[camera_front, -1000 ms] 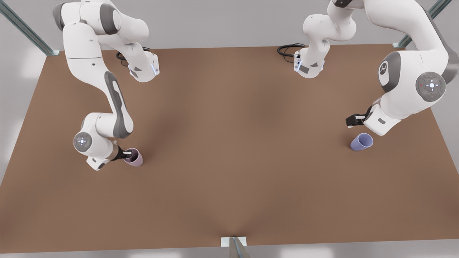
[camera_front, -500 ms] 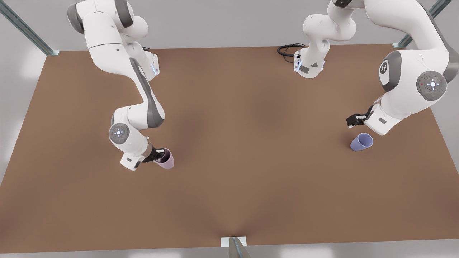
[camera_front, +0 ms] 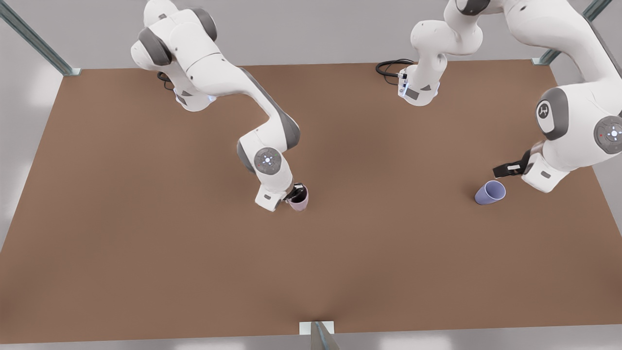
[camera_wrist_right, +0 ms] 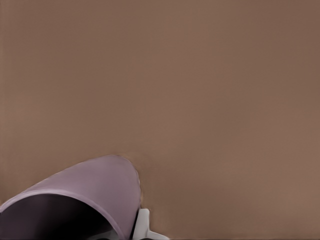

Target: Stack the cups, with the pink cup at the bottom and the purple cup at the top

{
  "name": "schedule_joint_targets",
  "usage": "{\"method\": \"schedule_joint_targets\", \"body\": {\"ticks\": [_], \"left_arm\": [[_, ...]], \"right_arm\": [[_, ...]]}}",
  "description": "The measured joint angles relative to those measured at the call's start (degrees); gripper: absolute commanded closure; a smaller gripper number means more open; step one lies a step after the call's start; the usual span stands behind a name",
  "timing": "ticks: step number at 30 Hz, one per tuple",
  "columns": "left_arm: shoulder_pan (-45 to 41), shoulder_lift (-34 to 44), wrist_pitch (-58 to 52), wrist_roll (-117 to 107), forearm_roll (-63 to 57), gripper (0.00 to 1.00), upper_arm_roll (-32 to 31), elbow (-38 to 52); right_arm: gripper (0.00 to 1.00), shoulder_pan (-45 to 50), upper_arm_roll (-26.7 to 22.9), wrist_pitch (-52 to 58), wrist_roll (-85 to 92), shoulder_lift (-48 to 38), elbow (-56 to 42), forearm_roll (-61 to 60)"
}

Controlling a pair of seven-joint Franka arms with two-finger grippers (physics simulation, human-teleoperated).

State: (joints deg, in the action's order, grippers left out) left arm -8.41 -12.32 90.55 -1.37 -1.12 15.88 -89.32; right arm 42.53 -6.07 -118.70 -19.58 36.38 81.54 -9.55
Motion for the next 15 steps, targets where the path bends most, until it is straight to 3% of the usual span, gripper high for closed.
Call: {"method": "schedule_joint_targets", "body": {"ticks": [5,15], "left_arm": [[6.9,-3.7,7.4,4.1,0.0,0.0,0.1,-4.3],[11.2,-6.8,20.3,11.5,0.0,0.0,0.3,-15.3]], "right_arm": [[0.79,2.9,0.2,0.4,-8.2,1.7,-2.3,-0.1],[0.79,5.0,0.7,-0.1,-19.2,6.8,-5.0,-0.2]]}}
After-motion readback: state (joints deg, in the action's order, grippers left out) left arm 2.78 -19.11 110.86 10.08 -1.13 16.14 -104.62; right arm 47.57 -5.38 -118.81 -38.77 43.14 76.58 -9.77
